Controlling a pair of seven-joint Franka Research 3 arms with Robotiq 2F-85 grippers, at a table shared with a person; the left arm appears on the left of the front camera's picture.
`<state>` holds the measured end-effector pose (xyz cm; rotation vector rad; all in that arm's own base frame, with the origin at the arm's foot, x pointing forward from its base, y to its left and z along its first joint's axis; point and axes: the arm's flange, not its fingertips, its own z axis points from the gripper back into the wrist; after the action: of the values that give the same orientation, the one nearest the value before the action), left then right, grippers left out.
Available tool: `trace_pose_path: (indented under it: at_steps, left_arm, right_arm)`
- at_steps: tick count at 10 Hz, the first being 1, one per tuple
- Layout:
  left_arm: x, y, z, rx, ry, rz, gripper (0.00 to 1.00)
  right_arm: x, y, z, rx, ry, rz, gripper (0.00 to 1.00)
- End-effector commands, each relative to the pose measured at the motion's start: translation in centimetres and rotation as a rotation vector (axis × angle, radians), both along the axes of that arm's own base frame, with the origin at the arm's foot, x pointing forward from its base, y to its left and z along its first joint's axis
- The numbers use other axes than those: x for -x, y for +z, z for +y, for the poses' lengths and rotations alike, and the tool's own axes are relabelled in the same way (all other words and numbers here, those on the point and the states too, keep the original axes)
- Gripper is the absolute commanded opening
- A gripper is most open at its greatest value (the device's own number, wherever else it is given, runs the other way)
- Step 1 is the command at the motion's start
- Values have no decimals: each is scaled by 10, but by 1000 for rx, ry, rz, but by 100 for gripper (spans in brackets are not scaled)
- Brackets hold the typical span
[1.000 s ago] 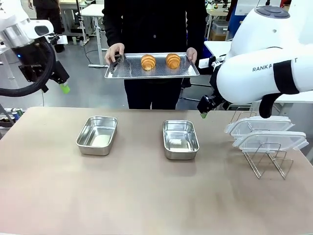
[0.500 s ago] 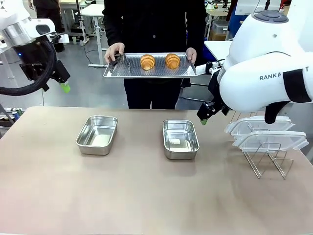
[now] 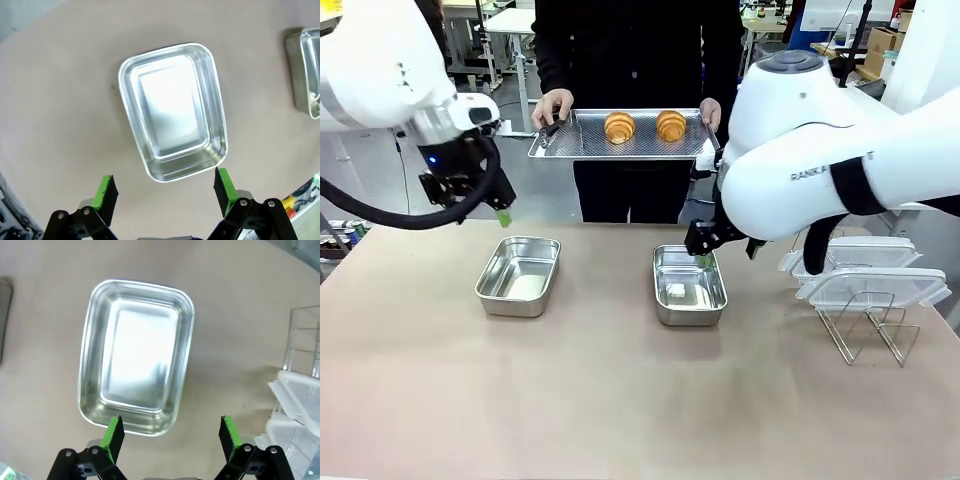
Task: Place the bread in airtight containers.
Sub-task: Lift both Airtight Container.
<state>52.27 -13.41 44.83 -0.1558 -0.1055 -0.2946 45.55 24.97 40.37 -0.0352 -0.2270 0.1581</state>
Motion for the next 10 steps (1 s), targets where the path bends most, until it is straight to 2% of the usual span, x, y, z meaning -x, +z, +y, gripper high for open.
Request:
trace_pose_path:
  at_steps: [1, 3, 6, 10]
  left_arm:
    - [9, -13, -1, -13, 52, -20, 100]
    - [12, -30, 0, -33, 115, -24, 100]
    - [8, -72, 14, -57, 151, -6, 100]
    - [-1, -111, 22, -30, 173, 17, 100]
  right_arm:
    - [-15, -2, 12, 16, -34, -20, 100]
    - [-24, -18, 12, -3, -82, -37, 100]
    - [-39, -55, 6, 12, -141, -34, 100]
    - [-43, -84, -3, 17, -181, 12, 100]
